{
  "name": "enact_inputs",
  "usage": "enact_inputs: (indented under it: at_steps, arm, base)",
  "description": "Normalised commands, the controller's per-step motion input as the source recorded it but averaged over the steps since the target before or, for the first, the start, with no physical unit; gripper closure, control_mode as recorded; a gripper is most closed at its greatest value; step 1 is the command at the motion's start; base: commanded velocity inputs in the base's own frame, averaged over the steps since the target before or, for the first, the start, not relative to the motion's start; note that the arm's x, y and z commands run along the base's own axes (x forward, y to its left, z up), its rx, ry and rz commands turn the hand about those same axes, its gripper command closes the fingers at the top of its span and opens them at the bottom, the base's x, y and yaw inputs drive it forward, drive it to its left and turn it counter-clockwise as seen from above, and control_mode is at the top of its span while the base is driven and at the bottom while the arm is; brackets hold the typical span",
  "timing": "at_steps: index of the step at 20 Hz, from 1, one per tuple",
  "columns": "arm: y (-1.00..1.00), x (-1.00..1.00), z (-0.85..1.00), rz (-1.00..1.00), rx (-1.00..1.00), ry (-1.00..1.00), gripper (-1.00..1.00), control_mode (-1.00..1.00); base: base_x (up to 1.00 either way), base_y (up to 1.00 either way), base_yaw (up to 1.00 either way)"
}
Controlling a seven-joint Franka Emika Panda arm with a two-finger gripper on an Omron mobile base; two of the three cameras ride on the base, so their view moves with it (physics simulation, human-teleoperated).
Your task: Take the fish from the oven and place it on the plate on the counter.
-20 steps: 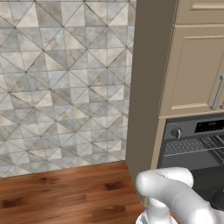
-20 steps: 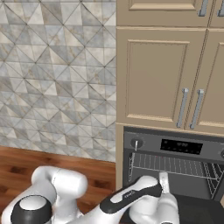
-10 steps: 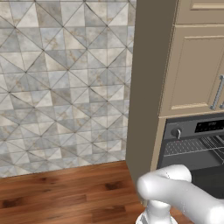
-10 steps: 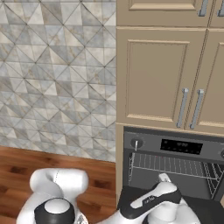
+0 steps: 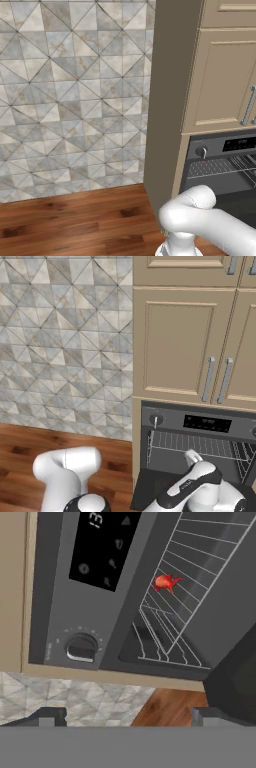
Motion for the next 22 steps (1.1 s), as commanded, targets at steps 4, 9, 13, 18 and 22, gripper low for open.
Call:
enact_inputs:
  at_steps: [4, 9, 13, 18, 22]
  arm:
    - [0.00, 0.45, -0.32, 0.01, 0.00, 0.00, -1.00, -1.00]
    - [0.00, 0.43, -0.80, 0.00, 0.00, 0.00, -1.00, -1.00]
    - [0.00, 0.59, -0.69, 0.00, 0.00, 0.00, -1.00, -1.00]
    - [0.00, 0.47, -0.51, 0.00, 0.00, 0.00, -1.00, -1.00]
    - [-0.02, 0.16, -0.46, 0.00, 0.02, -0.03, -1.00, -1.00]
  base:
    - [0.00, 0.00, 0.00]
    - [0.00, 0.00, 0.00]
    - [0.00, 0.00, 0.00]
    - [0.00, 0.00, 0.00]
    - [0.00, 0.00, 0.00]
